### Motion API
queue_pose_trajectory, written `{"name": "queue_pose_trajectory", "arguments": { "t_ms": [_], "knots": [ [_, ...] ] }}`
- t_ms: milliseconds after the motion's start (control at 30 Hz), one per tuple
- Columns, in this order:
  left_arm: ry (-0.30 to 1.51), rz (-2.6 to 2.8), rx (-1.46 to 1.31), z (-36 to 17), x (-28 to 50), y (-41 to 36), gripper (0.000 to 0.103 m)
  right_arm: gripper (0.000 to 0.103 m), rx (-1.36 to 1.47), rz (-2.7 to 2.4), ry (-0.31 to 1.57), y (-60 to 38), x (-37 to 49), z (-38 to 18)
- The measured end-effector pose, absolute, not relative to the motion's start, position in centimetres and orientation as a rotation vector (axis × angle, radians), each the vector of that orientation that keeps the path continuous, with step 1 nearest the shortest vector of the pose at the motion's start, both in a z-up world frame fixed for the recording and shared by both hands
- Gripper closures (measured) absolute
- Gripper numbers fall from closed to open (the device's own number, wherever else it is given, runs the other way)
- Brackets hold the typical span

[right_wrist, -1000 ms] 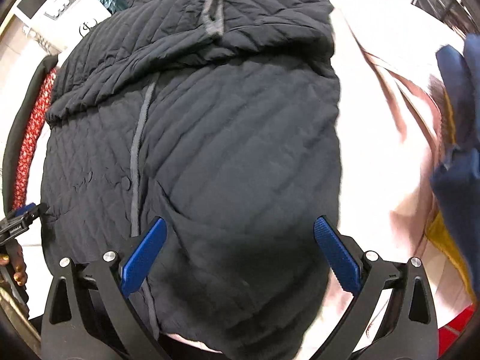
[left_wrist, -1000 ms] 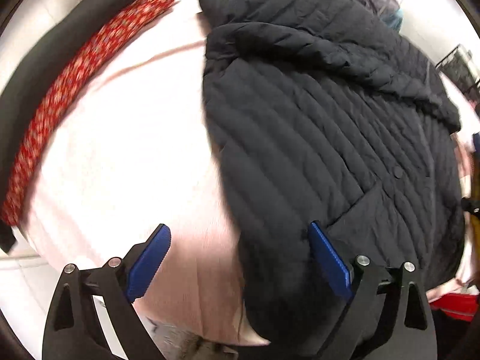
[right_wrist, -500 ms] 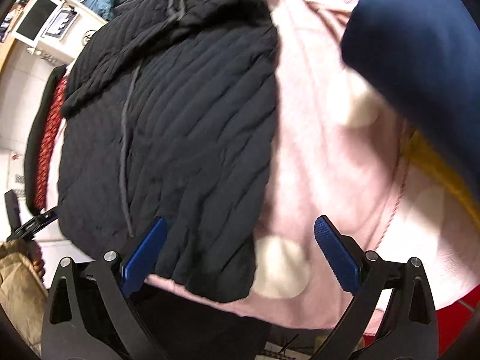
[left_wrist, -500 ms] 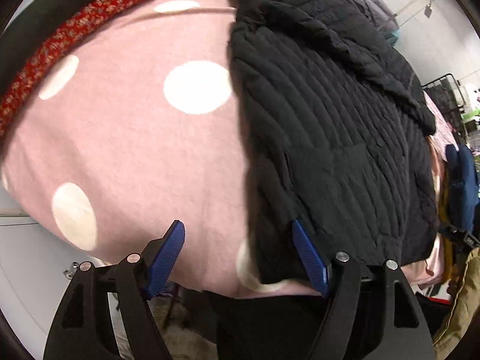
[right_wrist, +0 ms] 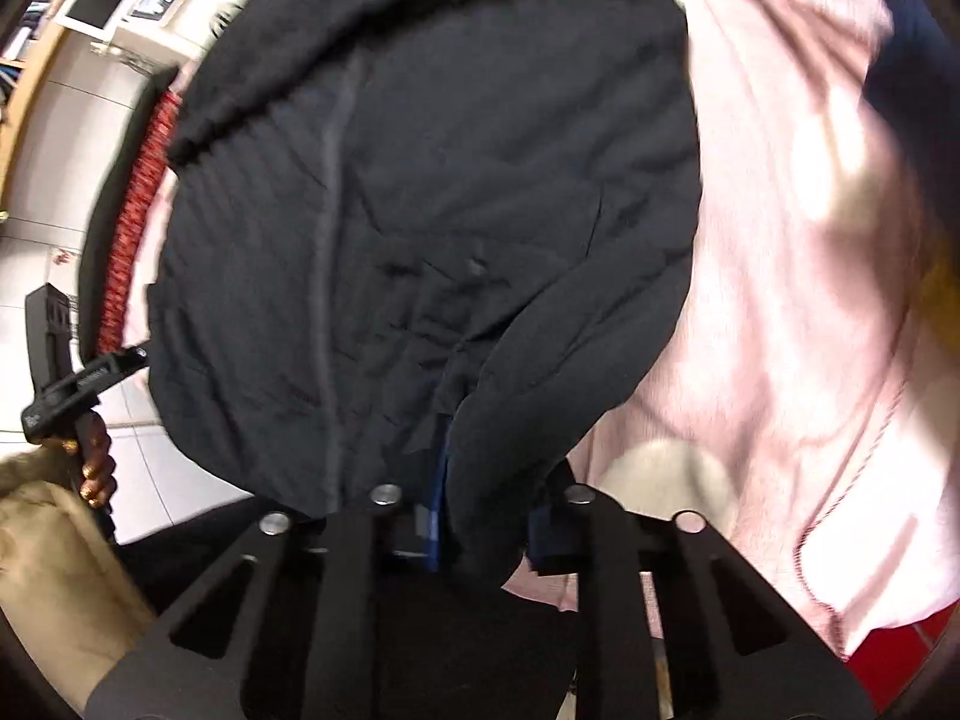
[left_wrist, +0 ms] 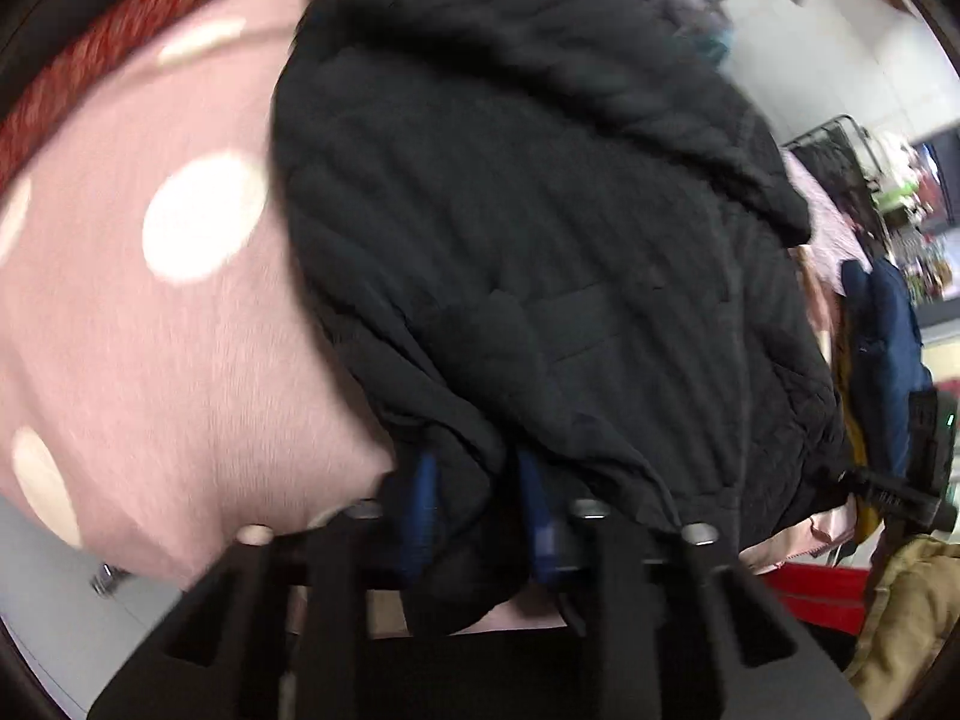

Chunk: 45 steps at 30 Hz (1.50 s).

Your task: Fold large clothes

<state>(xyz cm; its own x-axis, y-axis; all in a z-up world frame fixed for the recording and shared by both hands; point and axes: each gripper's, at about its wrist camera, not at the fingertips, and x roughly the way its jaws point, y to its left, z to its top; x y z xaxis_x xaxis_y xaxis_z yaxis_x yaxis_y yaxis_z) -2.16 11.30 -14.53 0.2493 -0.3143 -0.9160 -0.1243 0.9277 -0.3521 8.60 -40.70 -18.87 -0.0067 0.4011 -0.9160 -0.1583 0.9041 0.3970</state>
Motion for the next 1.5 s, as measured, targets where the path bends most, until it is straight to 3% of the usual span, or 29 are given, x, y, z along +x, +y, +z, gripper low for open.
{"name": "queue_pose_trajectory", "arguments": {
  "t_ms": [133,267,300,333,367,400,467,567,667,767,833,900,1000,1067,1133,1167,1333,1500],
  "knots": [
    [1.202,-0.139,-0.372,-8.1,-3.0,13.6,0.096,0.09,0.28,0.466,1.415,-41.6,9.5,-11.9],
    [1.152,-0.087,-0.339,-3.0,-3.8,17.8,0.097,0.087,0.175,0.474,1.34,-40.8,10.1,-6.1],
    [1.164,-0.077,-0.32,-2.8,-3.9,18.7,0.097,0.082,0.185,0.472,1.36,-41.0,10.4,-5.9],
    [1.184,-0.073,-0.297,-3.1,-3.9,19.1,0.097,0.063,0.217,0.482,1.39,-41.3,10.5,-6.2],
    [1.249,-0.089,-0.257,-4.3,-4.2,19.5,0.097,0.026,0.239,0.479,1.431,-41.6,10.6,-7.2],
    [1.304,-0.096,-0.238,-5.7,-4.7,20.1,0.095,0.016,0.219,0.442,1.451,-42.0,10.3,-8.1],
    [1.379,-0.024,-0.229,-9.1,-5.6,20.6,0.094,0.016,0.149,0.338,1.466,-42.6,9.8,-9.8],
    [1.436,0.042,-0.439,-12.4,-7.4,23.3,0.088,0.016,0.165,0.259,1.527,-44.8,8.8,-12.9],
    [1.381,0.097,-0.538,-12.9,-8.5,24.9,0.051,0.016,0.282,0.238,1.554,-47.0,8.2,-14.5],
    [1.371,0.057,-0.516,-13.2,-7.7,24.1,0.042,0.016,0.292,0.243,1.566,-47.6,8.3,-16.2],
    [1.378,0.012,-0.502,-13.8,-6.8,22.5,0.023,0.016,0.282,0.286,1.581,-46.6,8.5,-17.8],
    [1.408,-0.02,-0.444,-15.6,-6.0,20.2,0.022,0.016,0.241,0.312,1.609,-45.9,8.2,-19.8],
    [1.482,-0.064,-0.386,-17.9,-5.5,17.6,0.024,0.026,0.243,0.355,1.662,-44.6,7.2,-22.2],
    [1.488,-0.061,-0.365,-18.8,-5.4,16.4,0.028,0.042,0.277,0.39,1.685,-43.5,6.7,-23.1],
    [1.497,-0.055,-0.376,-19.1,-5.3,15.8,0.048,0.056,0.271,0.39,1.688,-42.6,6.2,-23.2],
    [1.499,-0.045,-0.383,-19.1,-5.1,15.6,0.052,0.064,0.266,0.388,1.68,-42.4,6.1,-23.1],
    [1.465,-0.07,-0.417,-16.9,-4.6,15.8,0.088,0.083,0.354,0.406,1.652,-42.9,6.8,-21.3],
    [1.348,-0.083,-0.402,-12.4,-2.4,16.2,0.09,0.088,0.389,0.443,1.546,-42.8,8.8,-16.9]
  ]
}}
